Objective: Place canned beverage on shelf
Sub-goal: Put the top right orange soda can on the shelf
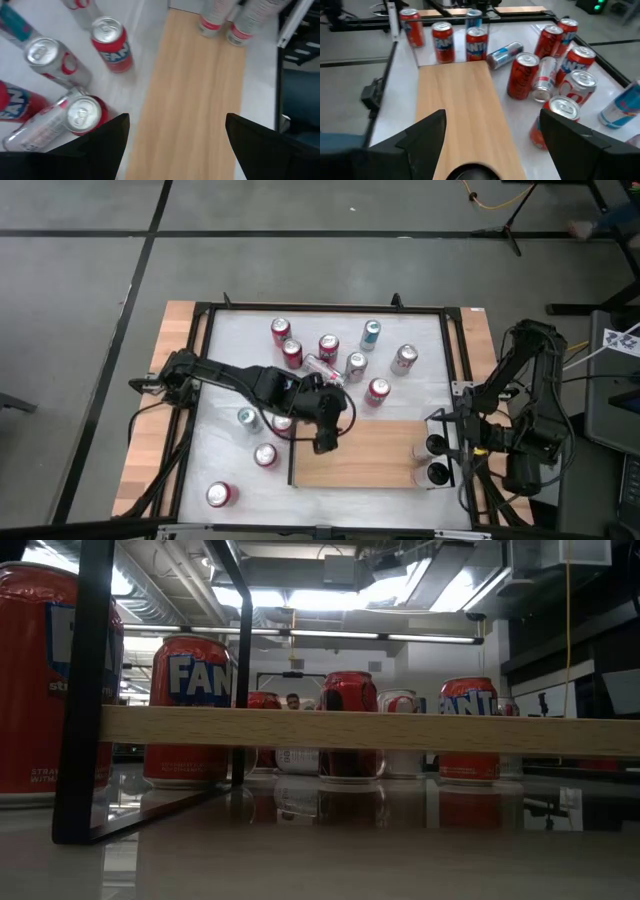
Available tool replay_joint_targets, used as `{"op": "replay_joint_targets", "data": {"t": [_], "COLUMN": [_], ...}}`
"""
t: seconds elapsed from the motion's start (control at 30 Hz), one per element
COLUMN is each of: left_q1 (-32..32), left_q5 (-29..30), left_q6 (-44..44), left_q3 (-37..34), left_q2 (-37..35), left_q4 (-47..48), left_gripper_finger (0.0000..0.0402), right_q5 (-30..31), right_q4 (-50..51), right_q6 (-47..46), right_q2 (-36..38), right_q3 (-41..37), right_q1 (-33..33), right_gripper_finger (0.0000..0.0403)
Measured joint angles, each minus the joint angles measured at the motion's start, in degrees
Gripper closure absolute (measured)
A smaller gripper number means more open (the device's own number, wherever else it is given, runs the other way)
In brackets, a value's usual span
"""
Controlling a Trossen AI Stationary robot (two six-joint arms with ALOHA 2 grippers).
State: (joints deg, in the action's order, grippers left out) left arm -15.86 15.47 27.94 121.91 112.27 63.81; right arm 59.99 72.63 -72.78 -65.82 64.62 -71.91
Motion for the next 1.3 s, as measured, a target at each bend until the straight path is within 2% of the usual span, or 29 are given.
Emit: {"op": "replay_joint_targets", "data": {"t": [0.53,0.73,1.03,1.3], "left_q1": [9.3,11.91,14.18,14.93], "left_q5": [0.02,0.53,0.26,0.19], "left_q6": [-10.42,-10.54,-8.66,-8.93], "left_q3": [0.0,0.0,0.0,0.0], "left_q2": [0.0,0.0,0.0,0.0], "left_q4": [-0.02,-0.04,-1.07,-1.11], "left_gripper_finger": [0.008,0.008,0.008,0.008], "right_q5": [-2.14,-2.14,-2.22,-5.63], "right_q4": [-0.09,-0.29,-0.32,-0.53], "right_q6": [11.5,13.17,13.25,13.26], "right_q2": [0.0,0.0,0.02,0.02], "right_q3": [0.0,0.0,-0.02,-0.02], "right_q1": [11.98,15.34,16.87,16.87], "right_gripper_finger": [0.0093,0.0093,0.0093,0.0093]}}
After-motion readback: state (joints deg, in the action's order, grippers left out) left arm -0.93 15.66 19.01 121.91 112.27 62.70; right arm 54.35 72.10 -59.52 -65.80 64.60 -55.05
